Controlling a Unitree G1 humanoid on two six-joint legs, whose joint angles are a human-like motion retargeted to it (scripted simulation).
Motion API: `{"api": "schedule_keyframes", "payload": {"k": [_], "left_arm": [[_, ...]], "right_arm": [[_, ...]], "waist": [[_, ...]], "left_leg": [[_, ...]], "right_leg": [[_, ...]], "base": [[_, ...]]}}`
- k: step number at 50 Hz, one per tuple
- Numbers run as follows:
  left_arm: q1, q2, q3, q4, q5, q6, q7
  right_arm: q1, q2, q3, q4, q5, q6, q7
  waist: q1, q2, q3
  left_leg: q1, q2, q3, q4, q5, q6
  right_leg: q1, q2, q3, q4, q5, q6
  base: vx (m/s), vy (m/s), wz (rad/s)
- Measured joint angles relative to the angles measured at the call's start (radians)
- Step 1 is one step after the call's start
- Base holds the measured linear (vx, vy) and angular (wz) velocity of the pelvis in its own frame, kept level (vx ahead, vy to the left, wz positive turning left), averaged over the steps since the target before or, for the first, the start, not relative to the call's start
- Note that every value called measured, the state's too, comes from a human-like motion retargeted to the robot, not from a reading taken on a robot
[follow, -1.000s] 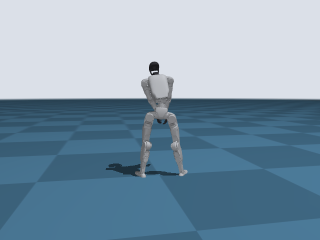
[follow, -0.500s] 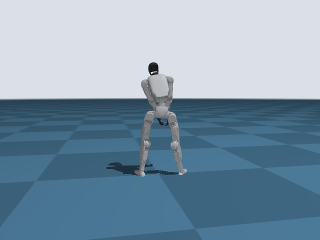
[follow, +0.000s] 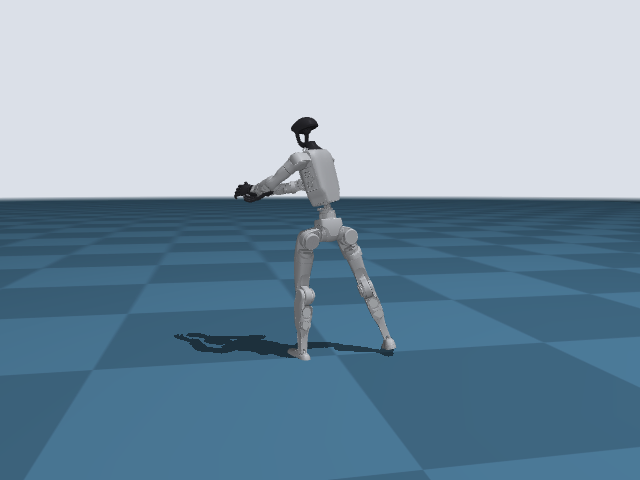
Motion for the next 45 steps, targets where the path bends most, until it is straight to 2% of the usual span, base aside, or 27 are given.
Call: {"api": "schedule_keyframes", "payload": {"k": [2,5,11,14,17,21,23,24,25,27,28,29,30,31,32,33,34,35,36,37,38,40,41,42,43,44,45], "left_arm": [[-0.133,0.069,0.014,-0.075,0.051,0.0,0.02],[-0.334,0.153,0.032,-0.18,0.127,-0.004,0.091],[-0.668,0.318,0.035,-0.377,0.289,-0.041,0.283],[-0.774,0.475,0.02,-0.485,0.382,-0.052,0.364],[-0.84,0.485,0.055,-0.574,0.486,-0.065,0.454],[-0.911,0.562,0.07,-0.706,0.616,-0.064,0.562],[-0.927,0.591,0.09,-0.766,0.695,-0.036,0.599],[-0.932,0.6,0.107,-0.799,0.738,-0.018,0.622],[-0.935,0.611,0.126,-0.834,0.781,0.0,0.65],[-0.951,0.643,0.141,-0.874,0.836,-0.005,0.667],[-0.95,0.639,0.151,-0.889,0.865,-0.009,0.667],[-0.925,0.621,0.168,-0.941,0.838,-0.083,0.662],[-0.889,0.596,0.19,-1.01,0.782,-0.193,0.654],[-0.842,0.57,0.208,-1.066,0.691,-0.293,0.597],[-0.817,0.569,0.227,-1.084,0.678,-0.308,0.582],[-0.835,0.621,0.251,-1.024,0.818,-0.152,0.653],[-0.834,0.629,0.257,-1.016,0.849,-0.123,0.68],[-0.823,0.614,0.255,-1.034,0.825,-0.158,0.686],[-0.803,0.588,0.258,-1.054,0.782,-0.249,0.664],[-0.784,0.576,0.268,-1.055,0.758,-0.29,0.654],[-0.77,0.592,0.292,-1.021,0.772,-0.232,0.671],[-0.755,0.692,0.338,-0.888,0.885,0.024,0.734],[-0.731,0.693,0.352,-0.863,0.868,0.041,0.748],[-0.694,0.696,0.377,-0.836,0.842,0.044,0.763],[-0.632,0.702,0.423,-0.805,0.801,0.016,0.781],[-0.561,0.694,0.476,-0.774,0.762,-0.005,0.795],[-0.486,0.68,0.533,-0.745,0.724,-0.022,0.807]], "right_arm": [[-0.128,-0.058,0.033,-0.086,-0.061,0.016,0.025],[-0.319,-0.154,0.075,-0.233,-0.081,-0.006,0.032],[-0.683,-0.329,0.168,-0.465,-0.306,-0.036,0.055],[-0.826,-0.313,0.185,-0.564,-0.439,-0.047,0.045],[-0.928,-0.394,0.221,-0.648,-0.536,-0.07,0.05],[-1.045,-0.405,0.243,-0.757,-0.737,-0.066,-0.001],[-1.102,-0.431,0.253,-0.795,-0.918,-0.005,0.019],[-1.169,-0.482,0.28,-0.758,-1.264,0.149,-0.049],[-1.253,-0.544,0.318,-0.698,-1.73,0.358,-0.162],[-1.25,-0.481,0.31,-0.79,-1.529,0.185,-0.138],[-1.248,-0.467,0.312,-0.824,-1.381,0.102,-0.042],[-1.293,-0.516,0.341,-0.78,-1.638,0.224,-0.069],[-1.362,-0.597,0.384,-0.698,-2.097,0.448,-0.159],[-1.289,-0.489,0.331,-0.823,-1.591,0.23,-0.062],[-1.26,-0.448,0.313,-0.873,-1.401,0.146,-0.016],[-1.319,-0.543,0.361,-0.773,-1.846,0.331,-0.076],[-1.361,-0.587,0.389,-0.705,-2.138,0.477,-0.112],[-1.394,-0.606,0.406,-0.653,-2.355,0.604,-0.135],[-1.367,-0.534,0.363,-0.701,-2.12,0.472,-0.108],[-1.349,-0.492,0.332,-0.722,-1.983,0.399,-0.087],[-1.349,-0.507,0.327,-0.692,-2.042,0.443,-0.077],[-1.338,-0.472,0.314,-0.63,-2.156,0.52,-0.049],[-1.337,-0.448,0.311,-0.59,-2.191,0.548,-0.044],[-1.31,-0.391,0.299,-0.583,-2.038,0.48,-0.026],[-1.234,-0.268,0.27,-0.641,-1.507,0.222,0.016],[-1.181,-0.185,0.256,-0.649,-1.178,0.087,0.083],[-1.139,-0.124,0.25,-0.632,-0.95,0.014,0.162]], "waist": [[0.032,0.005,-0.015],[0.076,0.006,-0.027],[0.115,-0.018,-0.052],[0.068,-0.035,-0.093],[0.113,-0.039,-0.122],[0.113,-0.045,-0.148],[0.118,-0.044,-0.161],[0.125,-0.047,-0.162],[0.132,-0.049,-0.162],[0.127,-0.042,-0.172],[0.135,-0.04,-0.174],[0.141,-0.044,-0.174],[0.146,-0.052,-0.172],[0.149,-0.047,-0.169],[0.153,-0.041,-0.171],[0.162,-0.033,-0.183],[0.169,-0.032,-0.182],[0.176,-0.033,-0.174],[0.183,-0.029,-0.157],[0.19,-0.024,-0.142],[0.196,-0.017,-0.132],[0.184,0.012,-0.106],[0.181,0.02,-0.08],[0.176,0.034,-0.051],[0.167,0.057,-0.018],[0.161,0.079,0.016],[0.156,0.101,0.052]], "left_leg": [[0.013,-0.001,-0.04,-0.023,0.005,-0.011],[0.031,-0.001,-0.093,-0.053,0.012,-0.033],[0.058,-0.007,-0.17,-0.093,0.025,-0.079],[0.064,-0.012,-0.201,-0.104,0.032,-0.092],[0.061,-0.021,-0.229,-0.112,0.036,-0.105],[0.068,-0.031,-0.252,-0.12,0.04,-0.128],[0.067,-0.038,-0.263,-0.123,0.04,-0.134],[0.066,-0.042,-0.266,-0.125,0.04,-0.138],[0.065,-0.045,-0.267,-0.127,0.041,-0.142],[0.063,-0.05,-0.27,-0.13,0.042,-0.156],[0.058,-0.055,-0.274,-0.131,0.042,-0.159],[0.054,-0.059,-0.274,-0.134,0.043,-0.162],[0.051,-0.063,-0.273,-0.137,0.045,-0.166],[0.052,-0.09,-0.27,-0.131,0.041,-0.168],[0.049,-0.102,-0.267,-0.133,0.042,-0.17],[0.04,-0.084,-0.264,-0.151,0.053,-0.17],[0.033,-0.082,-0.259,-0.163,0.061,-0.17],[0.029,-0.087,-0.251,-0.17,0.067,-0.17],[0.026,-0.099,-0.24,-0.175,0.072,-0.17],[0.021,-0.108,-0.23,-0.18,0.078,-0.17],[0.014,-0.11,-0.22,-0.186,0.086,-0.17],[-0.002,-0.099,-0.195,-0.199,0.104,-0.17],[-0.01,-0.101,-0.178,-0.203,0.113,-0.17],[-0.016,-0.104,-0.16,-0.207,0.122,-0.17],[-0.02,-0.11,-0.139,-0.21,0.131,-0.17],[-0.026,-0.11,-0.117,-0.211,0.139,-0.17],[-0.034,-0.107,-0.095,-0.211,0.148,-0.17]], "right_leg": [[0.014,0.01,0.026,0.02,0.019,-0.007],[0.033,0.024,0.065,0.043,0.049,-0.01],[0.061,0.048,0.152,0.066,0.11,0.003],[0.068,0.059,0.2,0.072,0.139,0.002],[0.069,0.065,0.239,0.074,0.168,0.028],[0.073,0.072,0.288,0.084,0.19,0.038],[0.074,0.071,0.302,0.088,0.194,0.043],[0.074,0.069,0.308,0.089,0.194,0.045],[0.073,0.068,0.314,0.091,0.194,0.047],[0.08,0.064,0.311,0.084,0.187,0.043],[0.083,0.06,0.303,0.079,0.181,0.048],[0.087,0.055,0.292,0.073,0.174,0.049],[0.09,0.049,0.28,0.066,0.167,0.048],[0.104,0.024,0.269,0.058,0.156,0.06],[0.111,0.01,0.252,0.047,0.144,0.063],[0.108,0.023,0.225,0.032,0.134,0.051],[0.109,0.021,0.202,0.017,0.122,0.049],[0.113,0.013,0.181,0.002,0.11,0.052],[0.118,-0.002,0.163,-0.013,0.094,0.06],[0.121,-0.014,0.145,-0.028,0.079,0.065],[0.12,-0.019,0.128,-0.043,0.062,0.066],[0.107,-0.019,0.109,-0.066,0.023,0.049],[0.098,-0.027,0.106,-0.076,0.003,0.051],[0.088,-0.036,0.105,-0.083,-0.018,0.054],[0.075,-0.05,0.111,-0.084,-0.041,0.058],[0.057,-0.059,0.118,-0.083,-0.063,0.059],[0.036,-0.065,0.126,-0.082,-0.084,0.057]], "base": [[0.19,0.07,1.15],[0.18,0.06,1.01],[0.18,0.06,0.75],[0.18,0.06,0.58],[0.15,0.06,0.52],[0.12,0.04,0.39],[0.07,0.03,0.35],[0.05,0.04,0.3],[0.04,0.03,0.25],[0.02,0.01,0.25],[-0.02,0.0,0.26],[-0.04,0.0,0.23],[-0.04,0.06,0.18],[-0.05,0.07,0.14],[-0.08,-0.01,0.07],[-0.12,-0.09,-0.03],[-0.15,-0.11,-0.12],[-0.17,-0.04,-0.19],[-0.19,-0.03,-0.26],[-0.22,-0.05,-0.34],[-0.26,-0.09,-0.43],[-0.31,-0.14,-0.59],[-0.36,-0.12,-0.72],[-0.39,-0.09,-0.81],[-0.42,-0.1,-0.93],[-0.45,-0.12,-1.04],[-0.48,-0.15,-1.18]]}}
